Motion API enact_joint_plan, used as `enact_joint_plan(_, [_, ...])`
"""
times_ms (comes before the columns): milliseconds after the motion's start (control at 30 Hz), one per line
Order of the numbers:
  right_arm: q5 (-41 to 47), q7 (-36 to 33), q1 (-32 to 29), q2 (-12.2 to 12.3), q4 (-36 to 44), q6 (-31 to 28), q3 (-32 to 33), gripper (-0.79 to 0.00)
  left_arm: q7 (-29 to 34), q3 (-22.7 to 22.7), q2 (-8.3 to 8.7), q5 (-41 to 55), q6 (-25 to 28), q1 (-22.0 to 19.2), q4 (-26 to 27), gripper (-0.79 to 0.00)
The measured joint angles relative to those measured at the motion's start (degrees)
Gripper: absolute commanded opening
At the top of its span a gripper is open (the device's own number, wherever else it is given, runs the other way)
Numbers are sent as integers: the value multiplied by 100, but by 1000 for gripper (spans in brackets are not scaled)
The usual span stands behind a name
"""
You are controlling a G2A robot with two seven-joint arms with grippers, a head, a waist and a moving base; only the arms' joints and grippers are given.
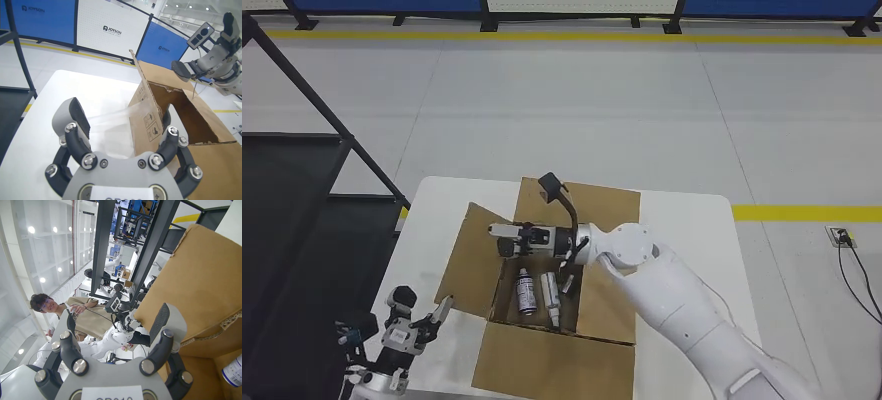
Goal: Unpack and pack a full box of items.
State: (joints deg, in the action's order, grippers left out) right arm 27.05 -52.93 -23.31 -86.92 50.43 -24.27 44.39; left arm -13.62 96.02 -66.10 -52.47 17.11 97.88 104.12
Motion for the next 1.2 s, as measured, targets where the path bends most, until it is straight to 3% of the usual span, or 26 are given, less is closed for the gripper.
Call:
enact_joint_plan(433, [-306, -123, -813, 480, 954, 246, 1147, 0, 197, 294, 5, -58, -60, -195, -505, 0])
enact_joint_plan(633, [274, -1163, -1045, 602, 1239, 459, 1462, 0, 267, 167, -3, -506, -215, -330, -691, 0])
enact_joint_plan(867, [363, -1476, -1090, 648, 1295, 548, 1558, 0, 243, 83, -24, -678, -328, -374, -865, 0])
enact_joint_plan(1067, [279, -1593, -1029, 652, 1309, 751, 1487, 0, 85, 50, -44, -873, -492, -343, -658, 0])
enact_joint_plan(1200, [216, -1584, -1173, 715, 1503, 639, 1653, 0, -157, 191, -52, -851, -472, -93, -89, 0])
